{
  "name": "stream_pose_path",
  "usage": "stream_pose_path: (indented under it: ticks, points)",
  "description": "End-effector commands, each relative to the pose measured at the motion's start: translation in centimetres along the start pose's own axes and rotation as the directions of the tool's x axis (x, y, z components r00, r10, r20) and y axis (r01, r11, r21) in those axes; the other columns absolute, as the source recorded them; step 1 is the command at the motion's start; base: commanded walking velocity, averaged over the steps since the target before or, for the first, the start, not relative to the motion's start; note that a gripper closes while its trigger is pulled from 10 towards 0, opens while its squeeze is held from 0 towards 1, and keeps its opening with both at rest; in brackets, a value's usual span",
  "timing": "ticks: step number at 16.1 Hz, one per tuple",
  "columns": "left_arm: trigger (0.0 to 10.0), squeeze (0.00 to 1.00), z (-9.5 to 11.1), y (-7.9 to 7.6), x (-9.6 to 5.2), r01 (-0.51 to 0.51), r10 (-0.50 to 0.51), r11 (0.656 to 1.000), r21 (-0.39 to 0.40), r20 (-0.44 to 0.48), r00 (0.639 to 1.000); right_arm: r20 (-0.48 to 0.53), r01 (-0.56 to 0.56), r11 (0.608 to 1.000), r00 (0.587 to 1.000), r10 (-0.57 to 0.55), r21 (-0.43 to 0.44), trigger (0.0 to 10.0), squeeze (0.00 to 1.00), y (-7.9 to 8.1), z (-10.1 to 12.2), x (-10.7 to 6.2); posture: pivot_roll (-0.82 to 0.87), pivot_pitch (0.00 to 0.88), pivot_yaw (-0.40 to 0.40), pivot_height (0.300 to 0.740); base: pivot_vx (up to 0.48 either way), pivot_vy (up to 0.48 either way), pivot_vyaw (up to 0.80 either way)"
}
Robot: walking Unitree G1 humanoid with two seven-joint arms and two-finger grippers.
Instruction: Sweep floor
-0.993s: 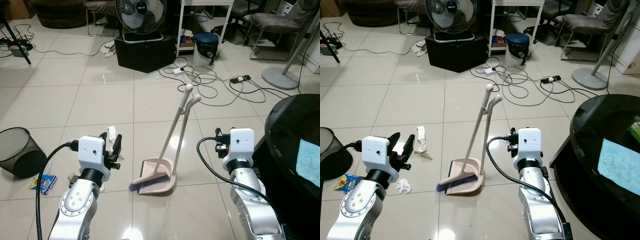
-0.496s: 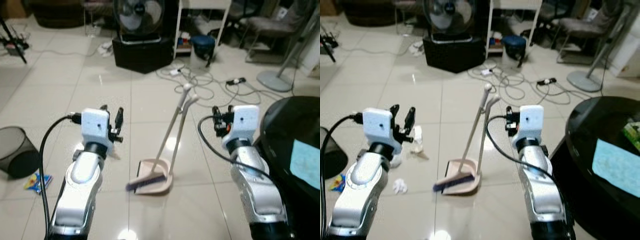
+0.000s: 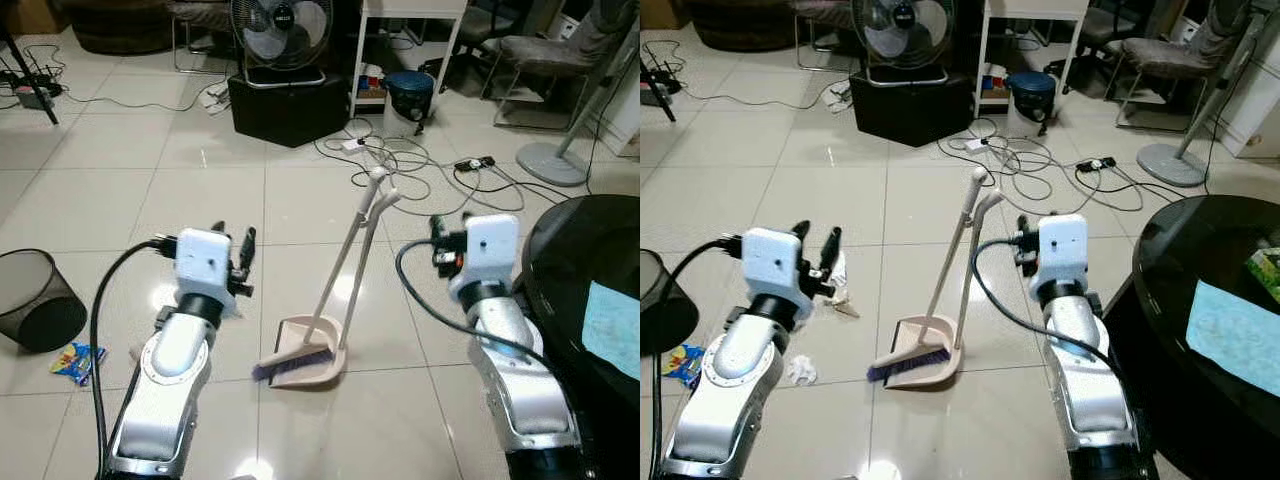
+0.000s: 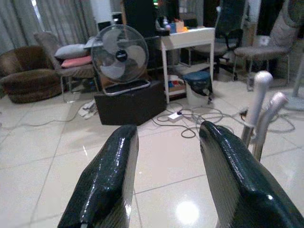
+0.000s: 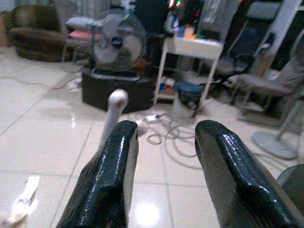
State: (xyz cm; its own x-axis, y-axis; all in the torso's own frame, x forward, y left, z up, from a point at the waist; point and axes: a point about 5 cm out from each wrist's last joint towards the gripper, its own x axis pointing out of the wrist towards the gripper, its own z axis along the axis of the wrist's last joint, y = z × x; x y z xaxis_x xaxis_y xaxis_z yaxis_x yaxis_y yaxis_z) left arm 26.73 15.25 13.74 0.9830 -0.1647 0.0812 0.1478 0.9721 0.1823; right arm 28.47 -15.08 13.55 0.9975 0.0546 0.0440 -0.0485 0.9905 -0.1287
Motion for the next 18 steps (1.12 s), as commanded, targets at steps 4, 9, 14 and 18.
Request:
stream_pose_path:
  ticks: [4,9,14,18]
  points:
    - [10.0,0.00,0.9,-0.7,0.0,0.086,-0.085,0.996,-0.023,0.051,0.995,-0.049,0.064,0.995,0.997,-0.061,0.072,10.0,0.00,-0.6,-0.9,-0.2,-0.03,0.024,-0.039,0.740,0.000,0.000,0.00]
    - [10.0,0.00,1.3,-1.1,0.4,0.101,-0.099,0.995,-0.023,0.076,0.992,-0.026,0.040,0.999,0.999,-0.040,0.021,10.0,0.00,-0.6,-0.6,-0.4,-0.04,0.014,-0.035,0.740,0.303,0.000,-0.72]
    - [10.0,0.00,1.2,-0.9,0.3,0.104,-0.102,0.994,-0.016,0.079,0.992,-0.013,0.017,0.999,1.000,-0.018,-0.044,10.0,0.00,-0.3,-0.6,-0.7,-0.04,0.007,-0.036,0.740,0.320,0.000,0.00]
    - [10.0,0.00,1.4,-0.7,0.1,0.095,-0.094,0.995,-0.011,0.084,0.992,-0.011,-0.033,0.997,0.999,0.033,-0.067,10.0,0.00,0.2,-0.5,-0.8,-0.04,0.014,-0.039,0.740,0.318,0.000,0.00]
